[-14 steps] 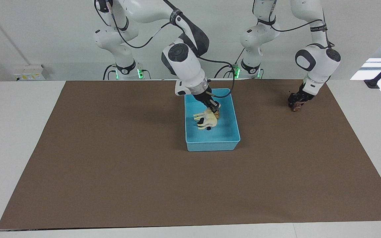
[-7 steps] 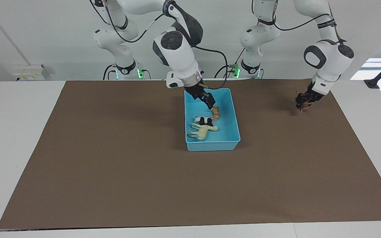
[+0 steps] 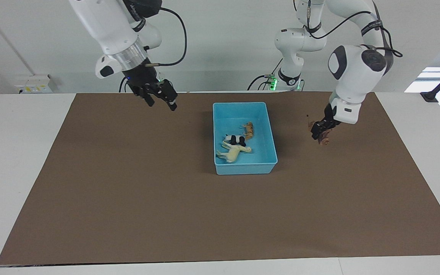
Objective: Put all toys into storage box
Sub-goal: 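Place the llama in the box with the right gripper while the left grasps the horse, then carry the brown horse into the box with the left gripper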
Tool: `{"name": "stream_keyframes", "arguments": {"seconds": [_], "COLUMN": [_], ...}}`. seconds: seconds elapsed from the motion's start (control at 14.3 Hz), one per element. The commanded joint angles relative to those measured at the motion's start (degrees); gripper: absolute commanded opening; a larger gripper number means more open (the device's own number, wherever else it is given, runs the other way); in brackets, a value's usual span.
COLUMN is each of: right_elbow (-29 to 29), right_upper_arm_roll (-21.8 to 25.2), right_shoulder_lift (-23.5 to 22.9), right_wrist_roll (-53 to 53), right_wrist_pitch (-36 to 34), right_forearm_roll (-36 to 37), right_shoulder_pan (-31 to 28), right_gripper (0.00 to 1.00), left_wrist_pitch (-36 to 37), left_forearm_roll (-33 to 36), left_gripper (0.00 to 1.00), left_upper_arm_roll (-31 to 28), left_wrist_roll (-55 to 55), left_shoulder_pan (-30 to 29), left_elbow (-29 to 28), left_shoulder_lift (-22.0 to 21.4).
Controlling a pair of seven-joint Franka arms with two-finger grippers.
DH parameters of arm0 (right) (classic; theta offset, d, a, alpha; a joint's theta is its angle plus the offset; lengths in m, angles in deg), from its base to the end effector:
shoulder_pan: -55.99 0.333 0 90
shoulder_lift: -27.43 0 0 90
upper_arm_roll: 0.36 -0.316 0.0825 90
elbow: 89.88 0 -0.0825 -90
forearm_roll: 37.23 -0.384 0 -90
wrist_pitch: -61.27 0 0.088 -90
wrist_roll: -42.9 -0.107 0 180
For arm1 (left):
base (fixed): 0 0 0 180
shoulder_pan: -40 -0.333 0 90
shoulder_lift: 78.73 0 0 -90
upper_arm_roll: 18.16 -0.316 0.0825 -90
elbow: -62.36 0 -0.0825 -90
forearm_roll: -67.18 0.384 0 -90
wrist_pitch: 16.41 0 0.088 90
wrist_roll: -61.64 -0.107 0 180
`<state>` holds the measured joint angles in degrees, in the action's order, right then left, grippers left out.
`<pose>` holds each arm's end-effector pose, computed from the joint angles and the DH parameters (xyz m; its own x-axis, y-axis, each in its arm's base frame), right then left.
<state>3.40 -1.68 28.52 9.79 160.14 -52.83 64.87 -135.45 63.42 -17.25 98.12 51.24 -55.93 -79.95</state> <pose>0.5500 0.1243 0.6256 0.9124 -0.4057 -0.0539 -0.4034 -0.8694 -0.2852 0.5339 -0.1184 0.4456 0.8981 0.4397 -0.0076 0.4392 -0.8959 0.0666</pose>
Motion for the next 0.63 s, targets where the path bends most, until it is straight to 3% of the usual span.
{"name": "stream_keyframes", "arguments": {"seconds": [0.0, 0.14, 0.21, 0.28, 0.35, 0.42, 0.56], "right_elbow": [0.59, 0.67, 0.94, 1.81, 3.30, 4.53, 5.42], "right_upper_arm_roll": [-0.08, -0.17, -0.17, -0.17, -0.26, -0.26, -0.35], "right_shoulder_lift": [1.80, 2.16, 2.25, 2.51, 3.38, 3.91, 3.57], "right_wrist_roll": [14.43, 23.66, 28.15, 31.93, 33.80, 33.90, 33.20], "right_wrist_pitch": [-4.36, -6.83, -7.62, -7.72, -7.20, -6.93, -7.02], "right_forearm_roll": [3.36, 8.80, 12.05, 14.78, 16.29, 16.39, 16.30], "right_shoulder_pan": [-5.35, -8.95, -10.19, -11.16, -12.13, -12.83, -13.98], "right_gripper": [1.00, 1.00, 1.00, 1.00, 1.00, 1.00, 1.00], "left_wrist_pitch": [-4.26, -8.31, -10.50, -11.30, -10.27, -9.65, -7.28], "left_forearm_roll": [-0.55, -0.82, -0.90, -0.90, -0.82, -0.82, -0.82], "left_gripper": [0.11, 0.12, 0.18, 0.42, 0.85, 1.00, 1.00], "left_upper_arm_roll": [-1.17, -1.17, -1.17, -1.17, -1.17, -1.17, -1.17], "left_wrist_roll": [10.33, 18.06, 21.06, 21.87, 22.05, 22.06, 22.06], "left_shoulder_pan": [7.97, 14.13, 16.59, 18.35, 18.98, 19.68, 19.78], "left_elbow": [0.79, 0.52, 0.43, -0.53, -0.88, -0.80, 0.25], "left_shoulder_lift": [1.22, 2.71, 3.50, 3.51, 3.33, 3.24, 2.90]}}
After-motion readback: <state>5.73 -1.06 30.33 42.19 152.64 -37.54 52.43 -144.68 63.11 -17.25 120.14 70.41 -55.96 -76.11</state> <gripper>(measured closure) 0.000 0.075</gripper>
